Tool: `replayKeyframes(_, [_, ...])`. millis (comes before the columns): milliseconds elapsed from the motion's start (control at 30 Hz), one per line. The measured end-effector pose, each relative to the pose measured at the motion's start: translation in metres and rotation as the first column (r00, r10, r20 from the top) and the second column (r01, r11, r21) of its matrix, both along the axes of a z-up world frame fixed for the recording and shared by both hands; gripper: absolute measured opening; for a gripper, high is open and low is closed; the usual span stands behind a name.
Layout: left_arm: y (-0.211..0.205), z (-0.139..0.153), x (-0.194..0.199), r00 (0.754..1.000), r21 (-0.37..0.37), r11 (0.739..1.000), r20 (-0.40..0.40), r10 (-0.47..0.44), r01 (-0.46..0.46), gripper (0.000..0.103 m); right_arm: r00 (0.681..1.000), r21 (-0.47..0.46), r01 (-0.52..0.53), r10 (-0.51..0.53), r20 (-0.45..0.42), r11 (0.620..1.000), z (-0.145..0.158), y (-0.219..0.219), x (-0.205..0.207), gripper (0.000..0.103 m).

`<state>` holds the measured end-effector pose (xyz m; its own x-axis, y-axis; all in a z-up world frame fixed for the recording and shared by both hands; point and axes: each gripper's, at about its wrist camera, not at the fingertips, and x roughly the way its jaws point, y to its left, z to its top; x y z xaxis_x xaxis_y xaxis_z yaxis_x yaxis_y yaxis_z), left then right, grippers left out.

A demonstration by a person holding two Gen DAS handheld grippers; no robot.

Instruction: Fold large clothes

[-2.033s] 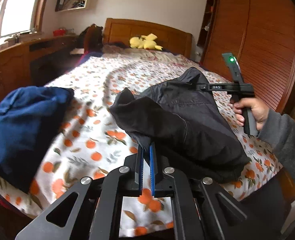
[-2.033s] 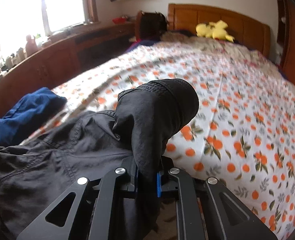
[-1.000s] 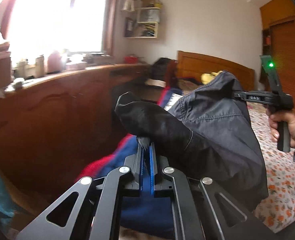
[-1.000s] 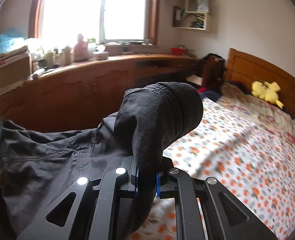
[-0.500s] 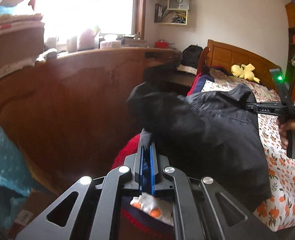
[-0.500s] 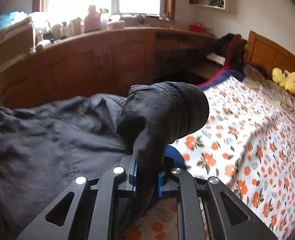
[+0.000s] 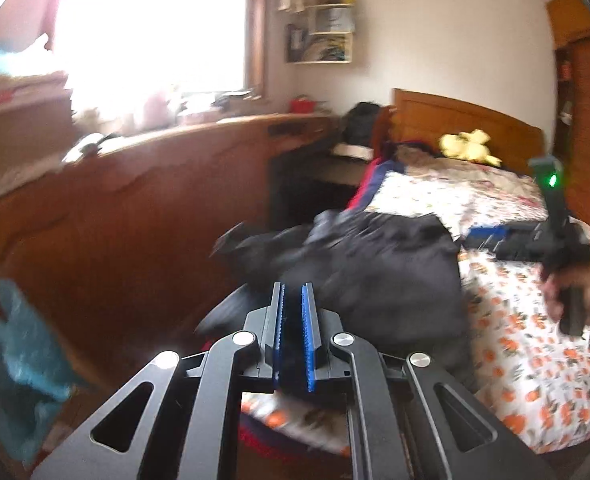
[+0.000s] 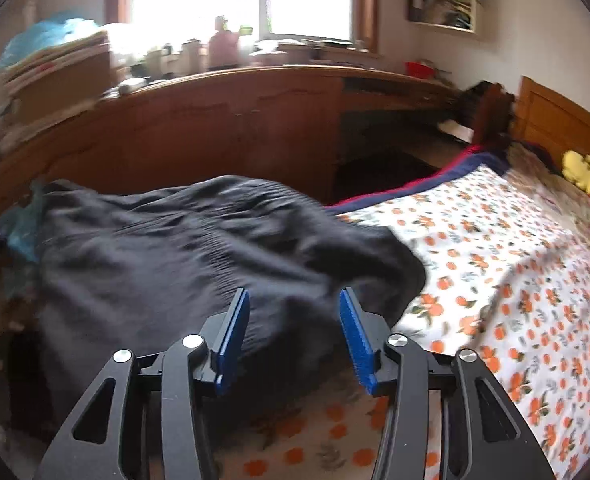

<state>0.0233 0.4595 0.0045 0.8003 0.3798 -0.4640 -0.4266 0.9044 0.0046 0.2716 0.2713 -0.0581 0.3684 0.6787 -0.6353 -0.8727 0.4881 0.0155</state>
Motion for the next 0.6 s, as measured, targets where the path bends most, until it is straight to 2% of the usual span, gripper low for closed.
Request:
replayKeyframes(133, [-0.008, 0.004, 0.042, 0.998, 0.017, 0.999, -0.040, -0.037, 0.038, 0.010, 0.998, 0.026, -0.052, 0.053, -0.045, 0.998, -0.008, -0.002, -0.024, 0.036])
replayKeyframes(233, [0.014, -0.019, 0.061, 0.994, -0.018, 1.000, -0.109, 0.001, -0.003, 0.010, 0.993, 0.030, -0.096, 0.098, -0.067, 0.995, -0.014, 0.003, -0.048, 0.035])
replayKeyframes(300, [0.035, -0.042, 0.063, 0.987, -0.055, 0.997, -0.157, 0.039, -0.048, 0.009, 0.990, 0.026, -0.119, 0.121, -0.080, 0.993, -0.022, 0.007, -0.061, 0.035])
replayKeyframes(400, [0.052, -0.066, 0.056, 0.981, -0.106, 0.991, -0.186, 0.055, -0.075, 0.009, 0.988, 0.004, -0.131, 0.131, -0.080, 0.991, -0.039, 0.015, -0.074, 0.036])
replayKeyframes(600, [0.037, -0.062, 0.045, 0.980, -0.047, 0.994, -0.175, 0.094, -0.103, 0.009, 0.991, 0.025, -0.100, 0.102, -0.089, 0.995, -0.039, 0.008, -0.077, 0.034])
